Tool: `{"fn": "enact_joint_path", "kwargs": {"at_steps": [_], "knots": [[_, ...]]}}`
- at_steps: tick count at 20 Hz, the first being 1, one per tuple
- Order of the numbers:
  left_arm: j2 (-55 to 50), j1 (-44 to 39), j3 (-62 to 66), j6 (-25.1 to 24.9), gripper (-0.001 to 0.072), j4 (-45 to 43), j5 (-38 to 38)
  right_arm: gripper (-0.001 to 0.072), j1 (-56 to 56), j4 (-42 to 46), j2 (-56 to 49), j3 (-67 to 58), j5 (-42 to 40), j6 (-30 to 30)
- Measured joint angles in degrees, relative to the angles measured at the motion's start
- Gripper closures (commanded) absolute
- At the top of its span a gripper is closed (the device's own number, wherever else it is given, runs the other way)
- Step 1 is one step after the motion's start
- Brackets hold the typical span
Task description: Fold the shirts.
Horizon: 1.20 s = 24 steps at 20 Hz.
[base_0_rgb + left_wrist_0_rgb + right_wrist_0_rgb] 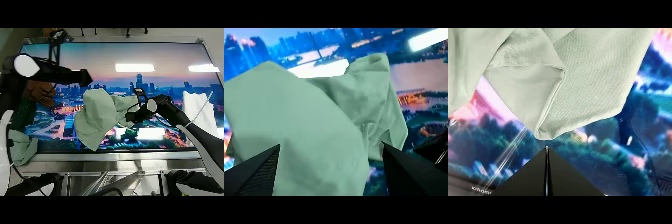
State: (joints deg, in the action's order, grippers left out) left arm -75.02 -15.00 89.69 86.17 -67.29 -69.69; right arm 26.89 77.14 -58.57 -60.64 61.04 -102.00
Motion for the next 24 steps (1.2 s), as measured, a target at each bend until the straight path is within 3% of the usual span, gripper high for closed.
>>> {"fn": "enact_joint_path", "kwargs": {"at_steps": [3, 6, 12, 18, 19, 21, 23, 24], "knots": [[6.05, 5.14, -9.62, 0.22, 0.0011, 0.57, -5.57, 0.0701, 0.00, -1.44, 0.00, 0.00, 0.00, 0.00], [14.43, 7.91, -25.81, 0.42, 0.0012, 1.16, -5.95, 0.0701, -0.09, -2.73, 0.00, -0.02, 1.09, 0.98], [25.88, 9.33, -56.30, 1.90, 0.0012, 4.52, 4.50, 0.0701, -0.66, -3.23, 0.00, 0.00, 2.29, 5.44], [20.57, 9.53, -65.48, -1.33, 0.0013, 10.03, 14.14, 0.0701, -0.74, -3.43, 0.00, 0.00, 2.36, 5.92], [18.51, 9.53, -65.13, -2.75, 0.0036, 11.58, 15.63, 0.0701, -0.74, -3.48, 0.00, -0.02, 2.78, 5.73], [13.64, 9.53, -63.04, -5.35, 0.0327, 14.53, 18.25, 0.0702, -0.74, -3.48, 0.00, -0.02, 4.09, 5.55], [9.11, 9.53, -60.17, -7.10, 0.0361, 16.20, 19.45, 0.0703, -0.90, -3.48, 0.17, 0.00, 5.05, 5.38], [6.73, 9.53, -58.45, -7.98, 0.0516, 17.05, 19.52, 0.0703, -1.27, -3.50, 0.35, -0.02, 5.09, 5.38]]}}
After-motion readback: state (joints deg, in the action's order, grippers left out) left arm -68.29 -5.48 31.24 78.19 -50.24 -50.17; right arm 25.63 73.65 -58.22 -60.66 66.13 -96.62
